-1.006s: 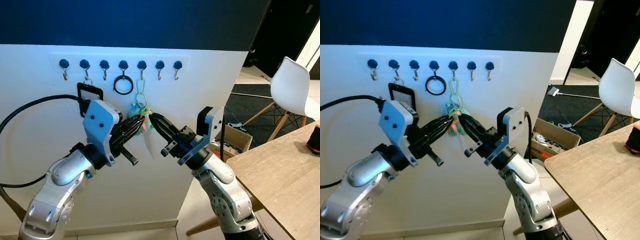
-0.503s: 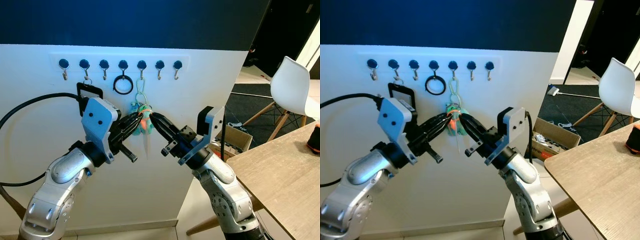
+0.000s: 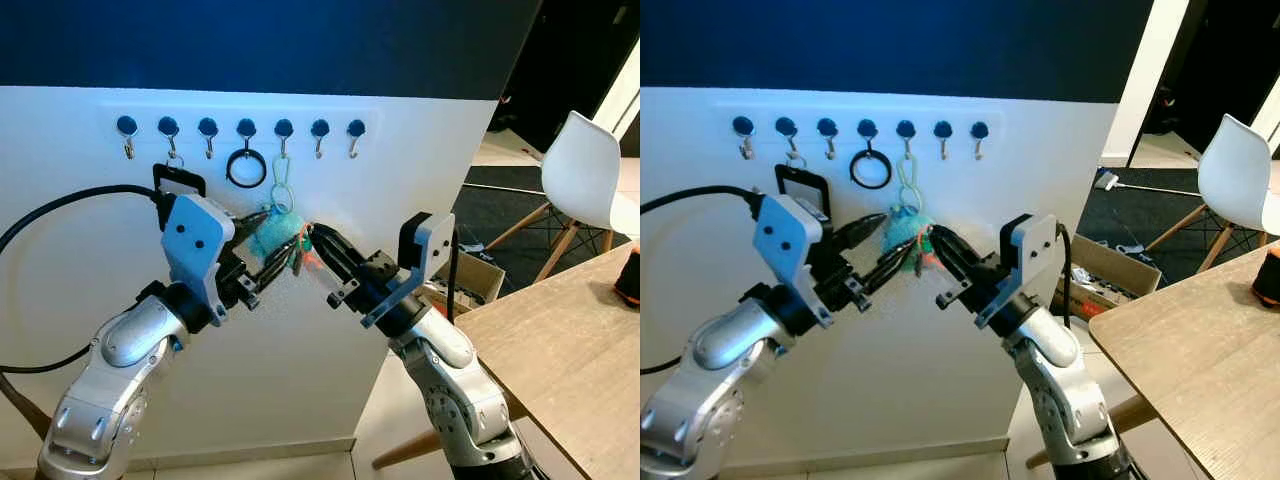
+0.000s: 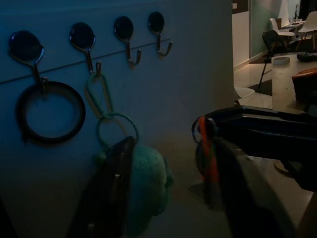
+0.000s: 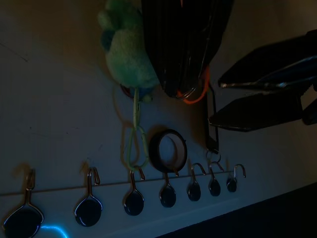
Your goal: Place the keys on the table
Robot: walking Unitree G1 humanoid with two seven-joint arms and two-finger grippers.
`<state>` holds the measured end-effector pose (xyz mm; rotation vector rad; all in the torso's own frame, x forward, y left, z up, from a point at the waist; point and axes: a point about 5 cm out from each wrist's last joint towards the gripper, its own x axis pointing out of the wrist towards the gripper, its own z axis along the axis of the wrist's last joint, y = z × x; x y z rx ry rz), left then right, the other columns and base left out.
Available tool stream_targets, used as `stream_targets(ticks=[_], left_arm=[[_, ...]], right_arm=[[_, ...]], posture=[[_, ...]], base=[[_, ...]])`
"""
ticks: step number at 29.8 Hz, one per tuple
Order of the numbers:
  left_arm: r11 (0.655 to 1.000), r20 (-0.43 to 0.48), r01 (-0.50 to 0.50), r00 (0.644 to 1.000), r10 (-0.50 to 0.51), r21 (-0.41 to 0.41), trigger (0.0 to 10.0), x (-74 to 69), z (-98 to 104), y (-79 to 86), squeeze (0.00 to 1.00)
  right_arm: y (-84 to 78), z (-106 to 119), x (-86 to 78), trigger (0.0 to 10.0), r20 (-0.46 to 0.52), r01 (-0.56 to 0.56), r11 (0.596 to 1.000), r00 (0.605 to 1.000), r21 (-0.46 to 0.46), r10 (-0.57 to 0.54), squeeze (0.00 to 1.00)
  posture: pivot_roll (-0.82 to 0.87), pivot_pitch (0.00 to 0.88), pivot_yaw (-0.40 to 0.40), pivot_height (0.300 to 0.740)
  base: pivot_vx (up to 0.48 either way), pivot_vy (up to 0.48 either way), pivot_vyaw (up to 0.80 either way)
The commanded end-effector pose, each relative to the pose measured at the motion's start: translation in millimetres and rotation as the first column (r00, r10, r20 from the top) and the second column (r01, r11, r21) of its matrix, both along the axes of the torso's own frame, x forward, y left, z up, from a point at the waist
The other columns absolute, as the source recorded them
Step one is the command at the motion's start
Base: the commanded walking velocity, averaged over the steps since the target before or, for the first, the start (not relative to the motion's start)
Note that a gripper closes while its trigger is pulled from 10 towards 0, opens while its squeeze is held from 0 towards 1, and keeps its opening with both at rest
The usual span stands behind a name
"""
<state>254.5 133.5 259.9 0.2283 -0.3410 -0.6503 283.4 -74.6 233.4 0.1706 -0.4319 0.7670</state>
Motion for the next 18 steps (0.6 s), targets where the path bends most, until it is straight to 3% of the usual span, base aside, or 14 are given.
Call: stream_targets(ticks=[1, 2, 3, 4, 5, 14, 18], left_arm=[[0.999, -0.010, 0.044, 0.999, -0.044, -0.031, 10.0, -5.9, 1.3, -3.8, 1.00], [0.999, -0.010, 0.044, 0.999, -0.044, -0.031, 10.0, -5.9, 1.3, -3.8, 1.00], [0.998, -0.013, 0.046, 0.999, -0.046, -0.046, 10.0, -6.4, 2.3, -2.8, 0.70], [0.997, -0.014, 0.047, 0.999, -0.048, -0.055, 10.0, -6.6, 2.9, -2.0, 0.70], [0.996, -0.018, 0.050, 0.998, -0.052, -0.076, 10.0, -6.8, 3.9, 0.1, 0.00], [0.987, -0.033, 0.034, 0.999, -0.039, -0.154, 10.0, -2.2, 6.7, 11.7, 0.00], [0.986, -0.047, 0.001, 0.999, -0.009, -0.165, 10.0, 4.6, 4.8, 15.7, 0.00]], right_arm=[[-4.2, 1.6, 0.5, 10.0, 0.008, 0.023, 1.000, 1.000, -0.003, -0.023, 0.00], [-4.2, 1.6, 0.5, 10.0, 0.008, 0.023, 1.000, 1.000, -0.003, -0.023, 0.00], [-5.1, 1.9, 0.9, 10.0, 0.009, 0.031, 1.000, 0.999, -0.003, -0.031, 0.00], [-5.7, 2.0, 1.1, 10.0, 0.010, 0.035, 0.999, 0.999, -0.003, -0.035, 0.00], [-7.2, 2.8, 1.7, 10.0, 0.014, 0.049, 0.999, 0.999, -0.003, -0.049, 0.00], [-30.6, 11.4, 7.2, 10.0, 0.051, 0.257, 0.966, 0.965, 0.037, -0.259, 0.00], [-50.0, 14.0, 7.3, 10.0, 0.076, 0.407, 0.912, 0.909, 0.054, -0.410, 0.00]], posture=[[0.15, 0.081, -0.052, 0.740], [0.15, 0.081, -0.052, 0.740], [0.15, 0.081, -0.052, 0.740], [0.15, 0.081, -0.052, 0.740], [0.15, 0.081, -0.052, 0.740], [0.13, 0.074, -0.049, 0.740], [0.12, 0.075, -0.042, 0.740]], base=[[0.000, 0.000, 0.00], [0.000, 0.000, 0.00], [0.000, 0.000, 0.00], [0.000, 0.000, 0.00], [0.000, 0.000, 0.00], [0.000, 0.000, 0.00], [0.000, 0.000, 0.00]])
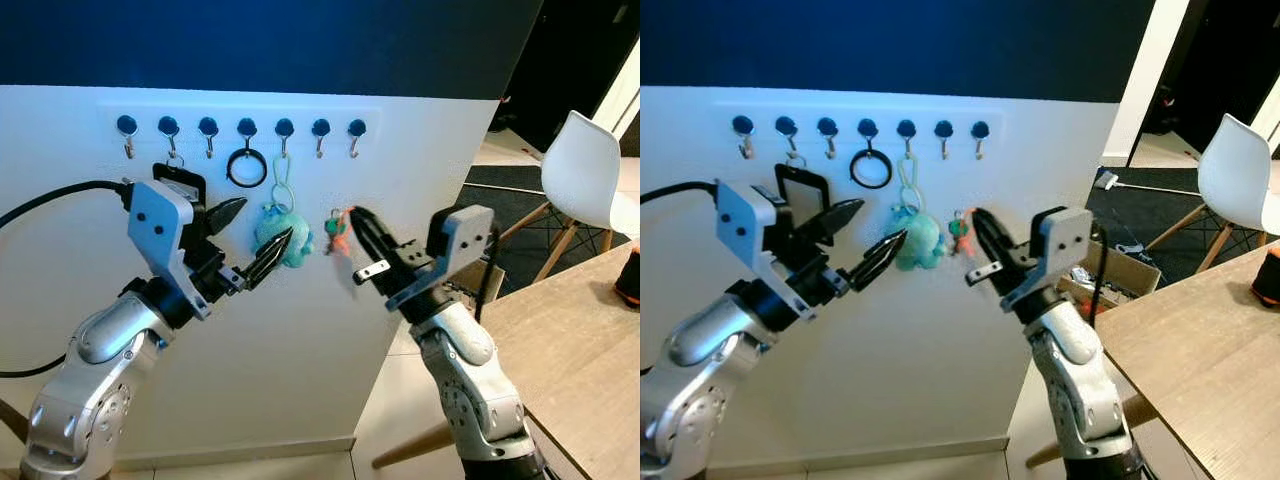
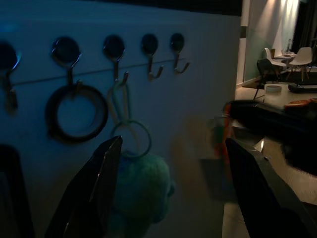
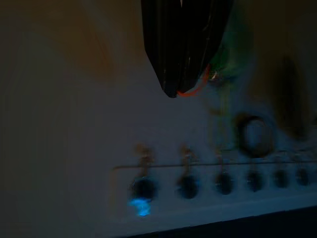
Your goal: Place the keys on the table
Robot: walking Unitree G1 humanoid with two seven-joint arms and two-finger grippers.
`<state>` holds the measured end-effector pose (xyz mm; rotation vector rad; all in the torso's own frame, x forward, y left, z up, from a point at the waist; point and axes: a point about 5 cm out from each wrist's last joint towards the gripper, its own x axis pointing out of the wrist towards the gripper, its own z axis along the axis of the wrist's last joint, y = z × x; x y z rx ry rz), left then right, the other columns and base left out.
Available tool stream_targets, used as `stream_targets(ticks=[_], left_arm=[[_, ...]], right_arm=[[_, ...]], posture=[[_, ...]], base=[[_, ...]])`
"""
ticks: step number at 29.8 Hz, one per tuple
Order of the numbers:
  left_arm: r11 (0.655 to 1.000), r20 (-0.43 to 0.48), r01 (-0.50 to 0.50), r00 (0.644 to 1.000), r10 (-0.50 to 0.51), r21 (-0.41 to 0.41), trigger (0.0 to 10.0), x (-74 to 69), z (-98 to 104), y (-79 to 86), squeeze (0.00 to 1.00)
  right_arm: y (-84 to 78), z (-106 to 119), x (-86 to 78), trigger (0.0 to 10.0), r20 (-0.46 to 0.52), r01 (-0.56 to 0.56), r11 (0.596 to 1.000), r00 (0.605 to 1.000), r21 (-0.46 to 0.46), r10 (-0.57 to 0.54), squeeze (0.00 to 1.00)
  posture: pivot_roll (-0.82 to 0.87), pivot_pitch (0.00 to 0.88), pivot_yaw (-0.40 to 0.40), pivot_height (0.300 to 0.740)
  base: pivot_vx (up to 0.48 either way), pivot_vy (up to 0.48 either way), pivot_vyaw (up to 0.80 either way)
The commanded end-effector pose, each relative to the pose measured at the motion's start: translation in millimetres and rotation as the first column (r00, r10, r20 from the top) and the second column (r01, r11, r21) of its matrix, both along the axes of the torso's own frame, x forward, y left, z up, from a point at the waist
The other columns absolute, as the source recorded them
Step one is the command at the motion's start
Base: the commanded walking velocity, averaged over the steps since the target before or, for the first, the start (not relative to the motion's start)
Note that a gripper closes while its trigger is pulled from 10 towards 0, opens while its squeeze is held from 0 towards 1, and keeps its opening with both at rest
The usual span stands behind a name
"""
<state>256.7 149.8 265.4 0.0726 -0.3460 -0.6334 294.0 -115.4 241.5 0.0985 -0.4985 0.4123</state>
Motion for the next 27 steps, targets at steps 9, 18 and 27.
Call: stream_targets(ticks=[9, 18, 27], left_arm=[[0.999, -0.023, -0.041, 0.999, 0.040, -0.015, 10.0, 10.3, -4.3, 4.1, 0.00], [0.998, -0.027, -0.056, 0.998, 0.056, -0.016, 10.0, 16.7, -6.3, 4.5, 0.00], [0.998, -0.028, -0.062, 0.998, 0.062, -0.008, 10.0, 18.2, -7.4, 3.7, 0.00]], right_arm=[[-70.4, 0.7, -6.7, 10.0, 0.032, 0.485, 0.873, 0.873, 0.050, -0.487, 0.00], [-145.6, -5.4, -17.4, 10.0, 0.021, 0.804, 0.595, 0.595, -0.007, -0.804, 0.00], [-210.9, -51.5, -42.5, 10.0, -0.194, 0.949, 0.301, 0.279, -0.096, -0.941, 0.00]], posture=[[0.10, 0.082, -0.032, 0.740], [0.08, 0.082, -0.030, 0.740], [0.07, 0.085, -0.029, 0.740]], base=[[0.000, 0.000, 0.00], [0.000, 0.000, 0.00], [0.000, 0.000, 0.00]])
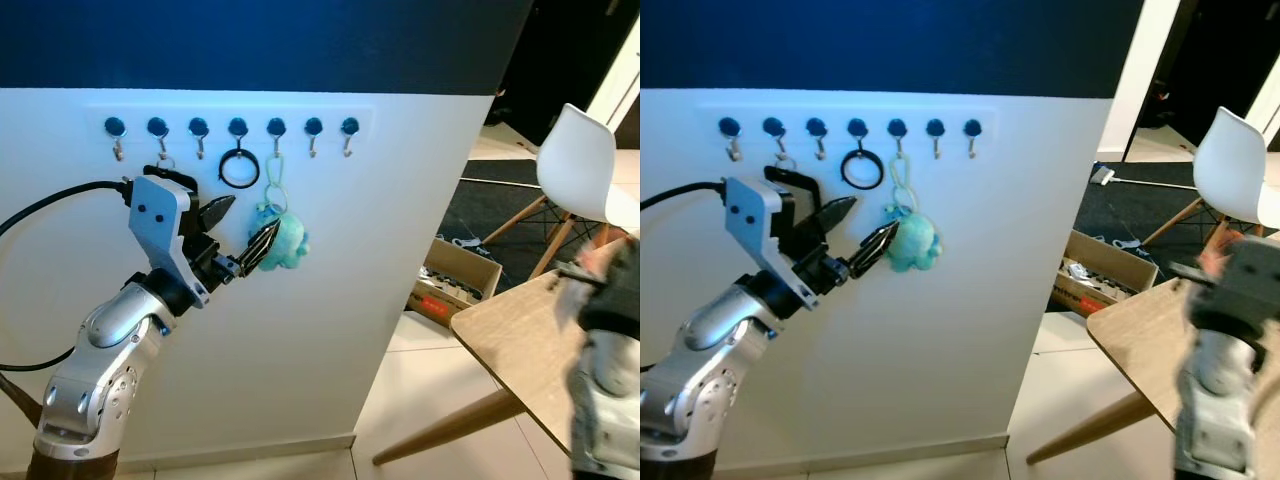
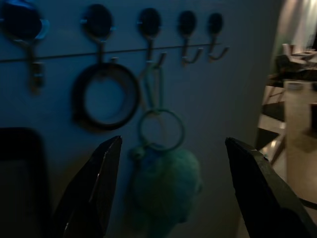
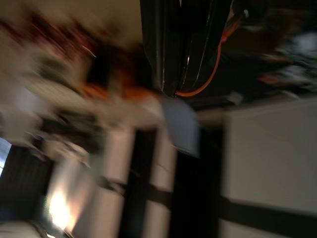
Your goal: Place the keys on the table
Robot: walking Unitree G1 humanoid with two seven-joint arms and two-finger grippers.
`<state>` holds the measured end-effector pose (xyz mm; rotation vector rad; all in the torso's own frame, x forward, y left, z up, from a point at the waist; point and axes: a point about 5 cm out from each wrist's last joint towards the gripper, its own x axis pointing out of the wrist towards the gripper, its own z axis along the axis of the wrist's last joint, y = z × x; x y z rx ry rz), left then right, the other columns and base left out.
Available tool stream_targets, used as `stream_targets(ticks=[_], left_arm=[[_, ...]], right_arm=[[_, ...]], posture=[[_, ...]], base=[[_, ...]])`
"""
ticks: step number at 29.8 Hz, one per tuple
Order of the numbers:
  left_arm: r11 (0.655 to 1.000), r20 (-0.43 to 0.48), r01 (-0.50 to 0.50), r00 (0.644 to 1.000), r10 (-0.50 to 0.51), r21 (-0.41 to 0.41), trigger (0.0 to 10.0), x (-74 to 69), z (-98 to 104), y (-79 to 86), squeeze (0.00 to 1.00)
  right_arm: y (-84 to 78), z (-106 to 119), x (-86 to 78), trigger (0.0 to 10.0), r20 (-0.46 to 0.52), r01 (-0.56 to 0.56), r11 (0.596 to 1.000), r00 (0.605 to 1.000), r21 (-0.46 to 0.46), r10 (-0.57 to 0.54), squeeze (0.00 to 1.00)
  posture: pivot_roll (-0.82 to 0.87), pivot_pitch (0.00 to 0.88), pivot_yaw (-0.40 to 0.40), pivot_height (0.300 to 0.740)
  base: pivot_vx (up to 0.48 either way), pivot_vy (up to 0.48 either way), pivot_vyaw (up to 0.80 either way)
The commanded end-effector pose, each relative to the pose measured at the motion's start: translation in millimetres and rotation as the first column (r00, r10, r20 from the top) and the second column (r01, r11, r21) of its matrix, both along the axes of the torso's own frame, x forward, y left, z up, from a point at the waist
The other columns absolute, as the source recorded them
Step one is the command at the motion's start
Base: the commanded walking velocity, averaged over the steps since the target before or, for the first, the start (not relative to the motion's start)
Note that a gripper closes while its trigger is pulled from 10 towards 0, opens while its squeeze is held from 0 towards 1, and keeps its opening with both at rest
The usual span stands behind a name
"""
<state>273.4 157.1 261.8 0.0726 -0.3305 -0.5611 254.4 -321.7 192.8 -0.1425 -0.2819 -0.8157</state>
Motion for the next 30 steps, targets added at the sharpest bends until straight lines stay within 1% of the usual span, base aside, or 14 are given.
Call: stream_targets(ticks=[1, 8, 9, 16, 17, 18, 20, 21, 23, 25, 26, 27, 28, 30], left_arm=[[1.000, -0.012, 0.010, 1.000, -0.010, 0.001, 10.0, 1.6, -3.8, -3.7, 0.00], [1.000, -0.013, 0.010, 1.000, -0.010, 0.005, 10.0, 2.5, -4.0, -3.4, 0.00], [1.000, -0.013, 0.010, 1.000, -0.010, 0.006, 10.0, 2.6, -4.0, -3.5, 0.00], [1.000, -0.014, 0.011, 1.000, -0.011, 0.008, 10.0, 3.0, -4.2, -3.8, 0.00], [1.000, -0.015, 0.010, 1.000, -0.010, 0.009, 10.0, 3.0, -4.3, -3.6, 0.00], [1.000, -0.015, 0.008, 1.000, -0.008, 0.009, 10.0, 2.9, -4.5, -3.2, 0.00], [1.000, -0.016, 0.004, 1.000, -0.004, 0.010, 10.0, 2.4, -4.8, -2.5, 0.00], [1.000, -0.016, -0.001, 1.000, 0.001, 0.008, 10.0, 2.2, -5.0, -2.1, 0.00], [1.000, -0.016, -0.002, 1.000, 0.002, 0.008, 10.0, 2.2, -5.0, -2.1, 0.00], [1.000, -0.015, -0.001, 1.000, 0.001, 0.008, 10.0, 2.1, -5.0, -2.4, 0.00], [1.000, -0.015, -0.001, 1.000, 0.001, 0.007, 10.0, 2.2, -5.1, -2.8, 0.00], [1.000, -0.014, -0.003, 1.000, 0.003, 0.008, 10.0, 2.6, -5.1, -3.1, 0.00], [1.000, -0.014, -0.003, 1.000, 0.003, 0.008, 10.0, 2.6, -5.1, -3.1, 0.00], [1.000, -0.008, -0.029, 1.000, 0.029, 0.010, 10.0, 5.1, -4.6, -2.3, 0.00]], right_arm=[[-13.6, -12.7, -8.2, 10.0, -0.040, 0.073, 0.996, 0.997, 0.048, -0.071, 0.00], [-38.8, -44.1, -29.8, 10.0, -0.131, 0.224, 0.966, 0.969, 0.126, -0.208, 0.00], [-38.5, -44.9, -28.5, 10.0, -0.130, 0.212, 0.968, 0.972, 0.132, -0.195, 1.00], [-36.3, -45.1, -21.6, 10.0, -0.120, 0.215, 0.960, 0.973, 0.177, -0.196, 1.00], [-35.0, -45.6, -19.7, 10.0, -0.118, 0.218, 0.956, 0.973, 0.196, -0.197, 0.29], [-33.7, -46.9, -18.2, 10.0, -0.114, 0.221, 0.949, 0.973, 0.225, -0.200, 0.00], [-30.4, -49.2, -15.4, 10.0, -0.114, 0.217, 0.939, 0.975, 0.268, -0.193, 0.00], [-27.8, -61.2, -14.5, 10.0, -0.136, 0.247, 0.876, 0.968, 0.415, -0.209, 0.00], [-26.9, -64.5, -14.3, 10.0, -0.143, 0.255, 0.855, 0.967, 0.452, -0.212, 0.00], [-25.7, -60.3, -12.4, 10.0, -0.133, 0.233, 0.883, 0.972, 0.407, -0.196, 0.00], [-21.3, -48.1, -7.5, 10.0, -0.096, 0.172, 0.940, 0.984, 0.294, -0.150, 0.00], [-16.6, -40.9, -3.2, 10.0, -0.065, 0.122, 0.962, 0.992, 0.246, -0.109, 0.00], [-16.6, -40.9, -3.2, 10.0, -0.065, 0.122, 0.962, 0.992, 0.246, -0.109, 0.00], [-2.2, -25.2, 8.2, 10.0, -0.008, -0.017, 0.990, 1.000, 0.140, 0.018, 0.00]], posture=[[0.07, 0.085, -0.029, 0.740], [0.07, 0.087, -0.020, 0.740], [0.07, 0.087, -0.020, 0.740], [0.07, 0.086, -0.017, 0.740], [0.07, 0.086, -0.017, 0.740], [0.07, 0.086, -0.017, 0.740], [0.08, 0.089, -0.021, 0.740], [0.08, 0.089, -0.021, 0.740], [0.08, 0.089, -0.021, 0.740], [0.08, 0.089, -0.024, 0.740], [0.08, 0.090, -0.023, 0.740], [0.08, 0.090, -0.023, 0.740], [0.08, 0.090, -0.023, 0.740], [0.08, 0.090, -0.023, 0.740]], base=[[0.000, 0.000, 0.00], [0.000, 0.000, 0.00], [0.000, 0.000, 0.00], [0.000, 0.000, 0.00], [0.000, 0.000, 0.00], [0.000, 0.000, 0.00], [0.000, 0.000, 0.00], [0.000, 0.000, 0.00], [0.000, 0.000, 0.00], [0.000, 0.000, 0.00], [0.000, 0.000, 0.00], [0.000, 0.000, 0.00], [0.000, 0.000, 0.00], [0.000, 0.000, 0.00]])
